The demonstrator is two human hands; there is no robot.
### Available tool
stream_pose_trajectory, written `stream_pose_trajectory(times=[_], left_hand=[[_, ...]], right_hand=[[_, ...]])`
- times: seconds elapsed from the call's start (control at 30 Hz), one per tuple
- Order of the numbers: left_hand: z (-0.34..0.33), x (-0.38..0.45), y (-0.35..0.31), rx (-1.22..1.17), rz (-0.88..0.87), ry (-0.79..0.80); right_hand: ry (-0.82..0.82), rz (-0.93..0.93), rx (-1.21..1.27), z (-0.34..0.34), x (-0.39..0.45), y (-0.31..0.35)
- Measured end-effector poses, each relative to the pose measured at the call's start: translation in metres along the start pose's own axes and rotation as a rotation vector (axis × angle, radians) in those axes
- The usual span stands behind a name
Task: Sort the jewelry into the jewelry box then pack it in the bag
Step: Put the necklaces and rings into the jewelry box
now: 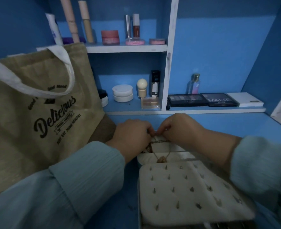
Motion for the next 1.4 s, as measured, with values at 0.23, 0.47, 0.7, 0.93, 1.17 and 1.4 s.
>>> stream_pose_trajectory(times=[0.23,0.47,0.7,0.93,1.17,1.4], left_hand=[[0.001,0.002,-0.006,0.1,0.01,0.019],[-0.002,0.008,-0.003,0.092,0.063,0.128],[-0.002,0.008,0.0,-0.057,0.109,0.192],[0.005,0.002,0.002,0.015,0.044,0.104],[0.005,0.003,-0.003,0.117,0.012,0.072],[0.0,0.007,-0.009,0.303,-0.011,0.013]], right_hand=[[0.078,0.073,-0.267,-0.001,0.0,0.011],[0.148,0.026,-0.269,-0.004,0.008,0.008],[0.2,0.003,-0.17,0.003,0.001,0.008],[0.102,-0.017,-0.016,0.004,0.003,0.002],[0.051,0.0,-0.072,0.0,0.007,0.004],[0.102,0.015,-0.27,-0.009,0.009,0.007]])
Point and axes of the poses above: each hand's wrist, its own x-axis towards the middle knuckle, its own z-axis out of the back of the hand, y = z × x, the point moved 4 cm from there along x, towards the middle knuckle
